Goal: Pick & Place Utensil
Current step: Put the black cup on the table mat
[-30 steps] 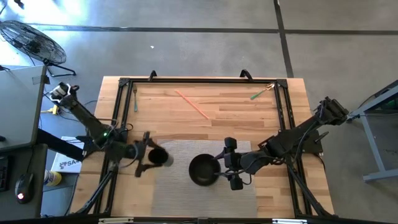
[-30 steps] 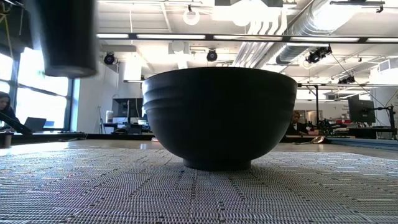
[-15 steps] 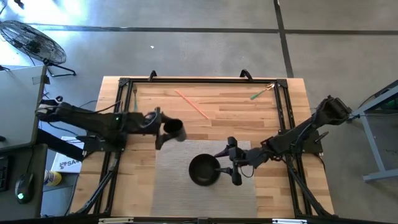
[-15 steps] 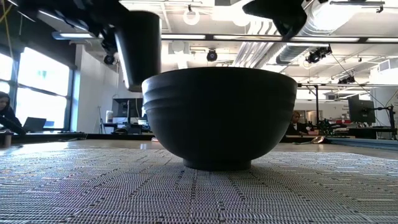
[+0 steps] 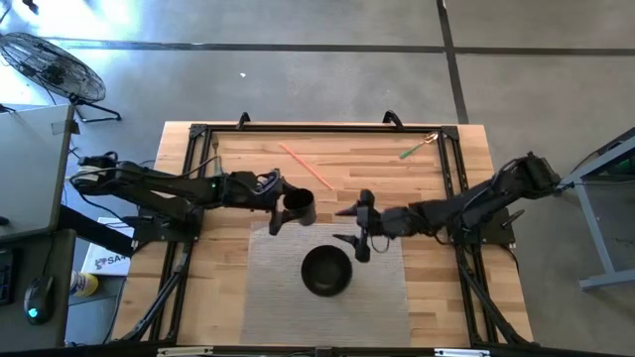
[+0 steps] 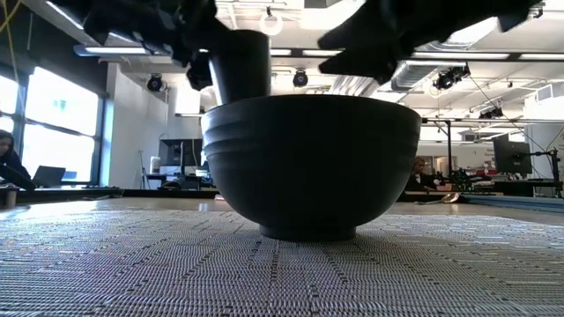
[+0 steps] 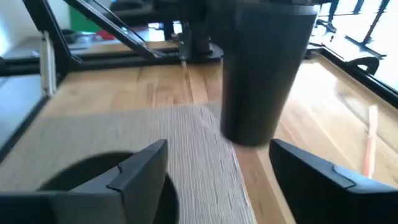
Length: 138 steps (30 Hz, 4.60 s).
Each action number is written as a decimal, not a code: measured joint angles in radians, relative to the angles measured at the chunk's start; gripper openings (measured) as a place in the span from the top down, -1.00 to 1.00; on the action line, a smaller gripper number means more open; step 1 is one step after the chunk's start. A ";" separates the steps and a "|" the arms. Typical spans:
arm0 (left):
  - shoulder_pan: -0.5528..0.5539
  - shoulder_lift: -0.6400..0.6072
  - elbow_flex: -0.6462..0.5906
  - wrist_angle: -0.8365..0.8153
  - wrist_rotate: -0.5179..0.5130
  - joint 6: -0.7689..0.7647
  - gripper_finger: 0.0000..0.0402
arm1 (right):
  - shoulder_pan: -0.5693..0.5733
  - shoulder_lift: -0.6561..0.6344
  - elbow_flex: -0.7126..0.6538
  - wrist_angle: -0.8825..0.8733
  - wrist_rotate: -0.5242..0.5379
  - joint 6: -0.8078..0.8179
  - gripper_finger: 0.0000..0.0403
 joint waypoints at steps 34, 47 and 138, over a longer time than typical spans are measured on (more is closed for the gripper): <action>-0.003 0.289 0.259 0.046 0.049 0.126 -0.58 | -0.221 0.095 0.024 0.080 -0.231 -0.114 -0.77; -0.003 0.288 0.259 0.053 0.073 0.063 -0.95 | -0.220 0.095 0.024 0.092 -0.219 -0.058 -0.39; -0.077 0.178 0.257 -0.165 0.044 -0.004 -0.86 | 0.270 -0.125 -0.644 0.425 0.303 0.212 -0.58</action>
